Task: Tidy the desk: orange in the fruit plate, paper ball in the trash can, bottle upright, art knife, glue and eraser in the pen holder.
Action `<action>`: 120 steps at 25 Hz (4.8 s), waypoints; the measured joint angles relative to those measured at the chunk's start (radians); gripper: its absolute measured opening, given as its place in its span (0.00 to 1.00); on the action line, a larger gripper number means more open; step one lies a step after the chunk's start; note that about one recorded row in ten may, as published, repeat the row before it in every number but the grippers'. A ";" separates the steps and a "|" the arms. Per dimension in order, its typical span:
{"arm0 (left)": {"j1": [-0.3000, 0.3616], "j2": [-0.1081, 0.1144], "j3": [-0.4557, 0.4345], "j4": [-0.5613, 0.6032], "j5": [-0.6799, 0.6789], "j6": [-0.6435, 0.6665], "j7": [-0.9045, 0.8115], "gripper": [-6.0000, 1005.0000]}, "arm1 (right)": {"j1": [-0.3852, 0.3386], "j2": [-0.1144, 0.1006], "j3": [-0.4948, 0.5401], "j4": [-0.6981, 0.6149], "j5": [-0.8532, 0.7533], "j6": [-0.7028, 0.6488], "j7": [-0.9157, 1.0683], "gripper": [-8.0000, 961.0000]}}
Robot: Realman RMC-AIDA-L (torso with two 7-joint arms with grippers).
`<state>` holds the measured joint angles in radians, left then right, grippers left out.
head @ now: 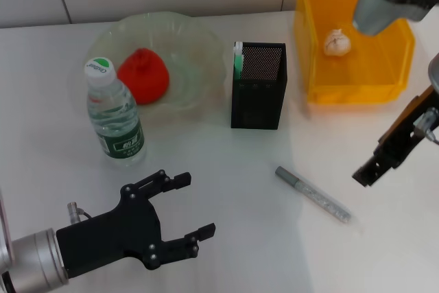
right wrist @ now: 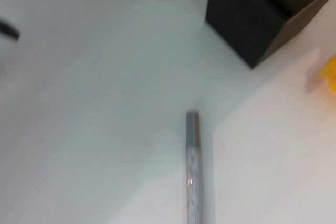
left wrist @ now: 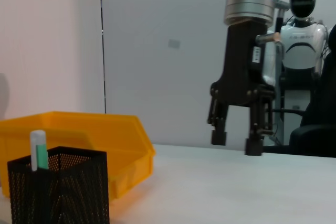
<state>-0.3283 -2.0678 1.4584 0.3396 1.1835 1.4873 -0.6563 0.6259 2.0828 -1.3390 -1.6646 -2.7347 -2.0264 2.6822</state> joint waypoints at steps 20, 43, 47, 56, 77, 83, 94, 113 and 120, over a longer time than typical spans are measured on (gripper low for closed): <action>-0.008 0.000 -0.001 -0.005 -0.002 -0.037 -0.016 0.83 | -0.071 0.006 -0.274 0.171 0.006 0.278 0.155 0.82; -0.009 0.002 -0.001 -0.005 0.004 -0.041 -0.016 0.83 | -0.068 0.005 -0.319 0.266 0.034 0.369 0.163 0.39; -0.009 0.002 -0.001 -0.007 0.005 -0.041 -0.016 0.83 | -0.065 0.005 -0.320 0.284 0.034 0.377 0.163 0.39; -0.010 0.002 -0.001 -0.008 0.004 -0.041 -0.015 0.83 | -0.060 0.005 -0.322 0.302 0.033 0.391 0.163 0.38; -0.015 0.002 -0.001 -0.011 0.004 -0.041 -0.016 0.83 | -0.060 0.005 -0.322 0.332 0.058 0.410 0.155 0.23; -0.015 0.002 -0.001 -0.012 0.005 -0.039 -0.015 0.83 | -0.060 0.005 -0.322 0.340 0.059 0.413 0.153 0.20; -0.015 0.002 -0.001 -0.013 0.004 -0.035 -0.015 0.83 | -0.079 0.001 -0.343 0.253 0.058 0.379 0.143 0.16; -0.018 -0.002 -0.001 -0.009 -0.002 -0.031 -0.016 0.83 | -0.167 -0.003 -0.144 -0.382 -0.186 0.283 -0.368 0.16; -0.030 -0.002 -0.001 -0.009 -0.003 -0.030 -0.022 0.83 | -0.285 0.003 -0.167 -0.373 -0.187 0.599 -0.829 0.15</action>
<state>-0.3584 -2.0697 1.4572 0.3301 1.1809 1.4573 -0.6788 0.3408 2.0859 -1.5056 -2.0378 -2.9219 -1.4274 1.8528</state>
